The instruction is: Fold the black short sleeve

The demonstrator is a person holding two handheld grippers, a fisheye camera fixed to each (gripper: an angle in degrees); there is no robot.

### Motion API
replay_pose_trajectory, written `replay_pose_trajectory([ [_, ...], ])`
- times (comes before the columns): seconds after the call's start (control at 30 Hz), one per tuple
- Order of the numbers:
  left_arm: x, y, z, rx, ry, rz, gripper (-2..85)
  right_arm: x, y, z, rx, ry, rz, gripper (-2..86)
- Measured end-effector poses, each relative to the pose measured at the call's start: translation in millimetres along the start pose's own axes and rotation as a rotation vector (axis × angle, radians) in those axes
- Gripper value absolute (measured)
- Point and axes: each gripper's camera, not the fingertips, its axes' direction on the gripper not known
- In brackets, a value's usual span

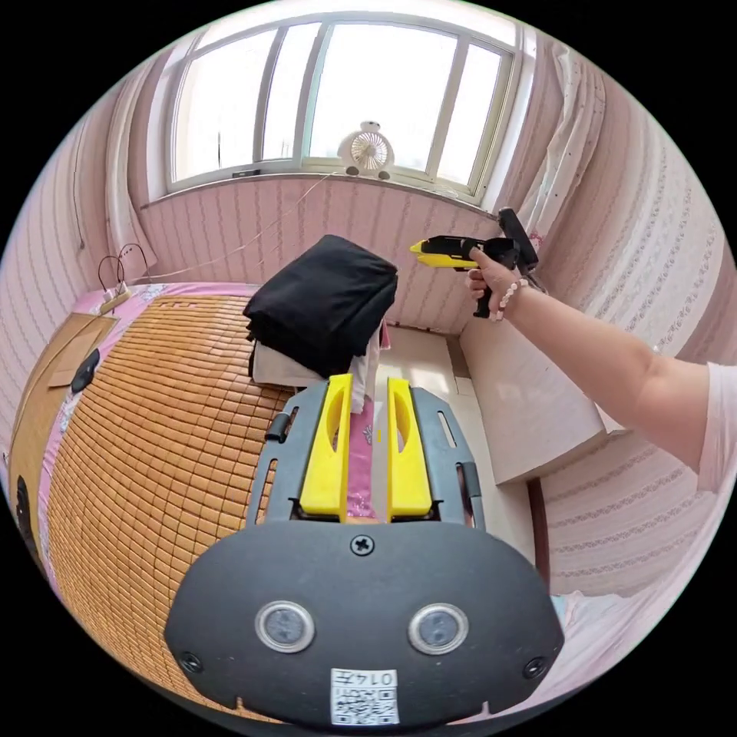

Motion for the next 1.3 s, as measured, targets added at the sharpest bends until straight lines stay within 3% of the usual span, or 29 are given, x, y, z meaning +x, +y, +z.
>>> replay_pose_trajectory([
  [0.13, -2, 84, -42, 0.013, -0.053, -0.018, 6.7, -3, 79, 17, -0.055, -0.009, -0.089, 10.0],
  [0.27, 0, 184, -104, 0.079, -0.118, -0.116, 5.2, -32, 190, 47, -0.269, -0.017, -0.199, 9.8],
  [0.43, 18, 302, -156, 0.002, -0.212, -0.320, 4.3, -91, 298, 57, -0.405, 0.040, -0.348, 9.8],
  [0.67, 70, 440, -253, 0.266, -0.398, -0.634, 6.6, -222, 394, 77, -0.411, 0.046, -0.810, 11.1],
  [0.83, 103, 501, -302, 0.307, -0.566, -0.701, 7.7, -317, 475, 98, -0.469, 0.017, -1.090, 13.4],
  [0.97, 122, 547, -342, 0.445, -0.690, -0.813, 8.1, -422, 575, 99, -0.468, -0.072, -1.342, 16.3],
  [1.13, 151, 600, -390, 0.645, -0.844, -0.966, 8.1, -519, 686, 92, -0.493, -0.241, -1.457, 19.3],
  [1.23, 167, 634, -422, 0.773, -0.936, -1.040, 7.9, -569, 759, 98, -0.528, -0.134, -1.462, 15.7],
  [1.3, 176, 653, -439, 0.836, -0.987, -1.071, 7.8, -600, 821, 97, -0.441, 0.009, -1.470, 8.1],
])
